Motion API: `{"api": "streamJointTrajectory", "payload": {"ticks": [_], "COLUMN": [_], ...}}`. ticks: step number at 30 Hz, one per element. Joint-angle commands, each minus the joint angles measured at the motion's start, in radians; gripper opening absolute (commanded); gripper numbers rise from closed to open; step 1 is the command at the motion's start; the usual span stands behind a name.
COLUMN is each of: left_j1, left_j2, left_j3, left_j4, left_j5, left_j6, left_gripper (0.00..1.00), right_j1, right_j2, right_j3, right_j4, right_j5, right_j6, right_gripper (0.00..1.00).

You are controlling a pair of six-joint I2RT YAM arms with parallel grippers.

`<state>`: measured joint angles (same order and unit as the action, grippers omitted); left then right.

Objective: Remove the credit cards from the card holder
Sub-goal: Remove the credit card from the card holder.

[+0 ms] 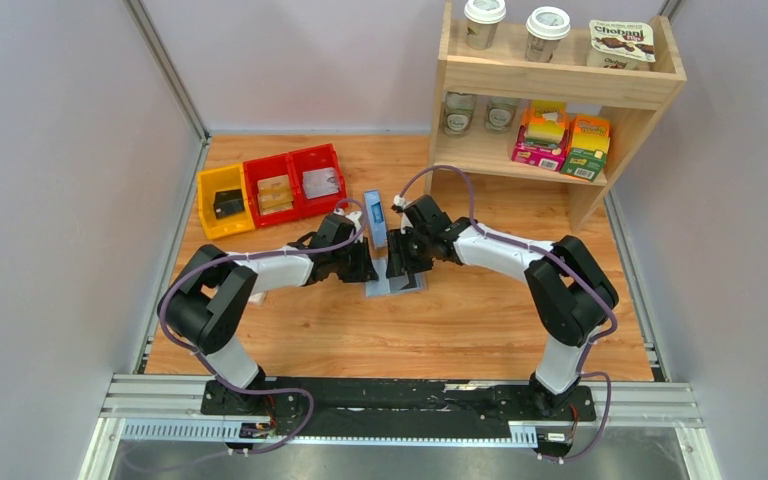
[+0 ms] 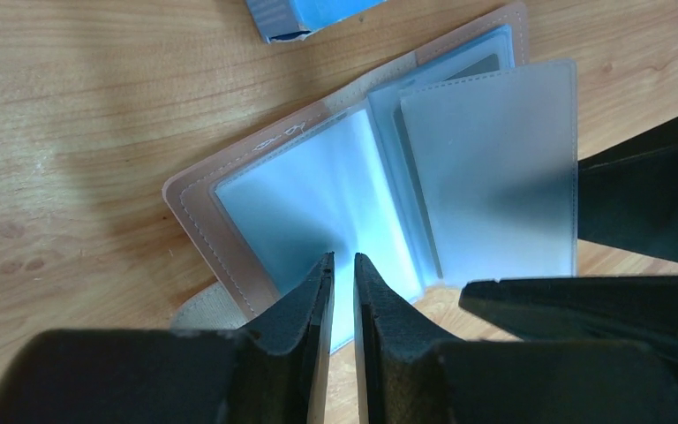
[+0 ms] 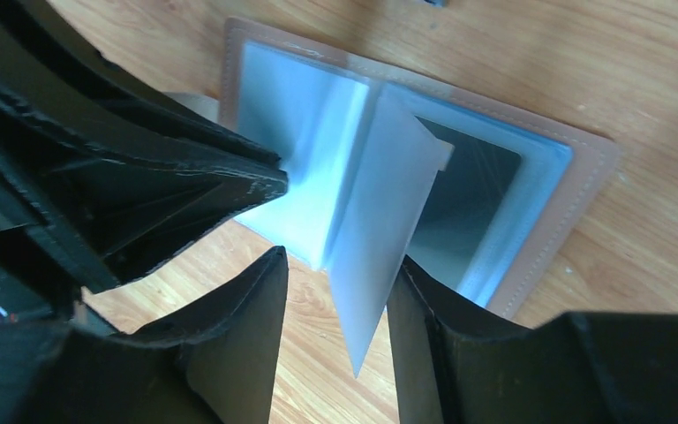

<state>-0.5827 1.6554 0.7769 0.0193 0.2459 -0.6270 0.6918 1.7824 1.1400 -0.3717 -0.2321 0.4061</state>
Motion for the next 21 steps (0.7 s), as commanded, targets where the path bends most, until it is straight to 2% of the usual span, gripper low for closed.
{"api": "streamJointTrajectory", "payload": {"ticks": [1, 7, 9, 17, 21], "left_j1": [-0.009, -0.006, -0.005, 0.014, 0.014], "left_j2": [0.015, -0.095, -0.132, -0.337, -0.430], "left_j3": [-0.033, -0.117, -0.149, -0.275, -0.283], "left_j4": [-0.033, 0.088, 0.135, 0.111, 0.074], "left_j5": [-0.013, -0.057, -0.074, -0.230, -0.243], "left_j6": [-0.011, -0.080, -0.114, -0.175, -0.165], "left_gripper": [0.22, 0.22, 0.24, 0.28, 0.28], "right_j1": [0.009, 0.011, 0.011, 0.011, 0.011], "right_j2": [-0.021, 0.037, 0.064, 0.172, 0.177], "right_j3": [0.033, 0.037, 0.041, 0.055, 0.052], "right_j4": [0.094, 0.169, 0.183, 0.214, 0.208], "right_j5": [-0.105, -0.219, -0.230, -0.266, -0.250], "right_j6": [-0.006, 0.023, 0.037, 0.060, 0.060], "right_gripper": [0.48, 0.50, 0.50, 0.50, 0.48]}}
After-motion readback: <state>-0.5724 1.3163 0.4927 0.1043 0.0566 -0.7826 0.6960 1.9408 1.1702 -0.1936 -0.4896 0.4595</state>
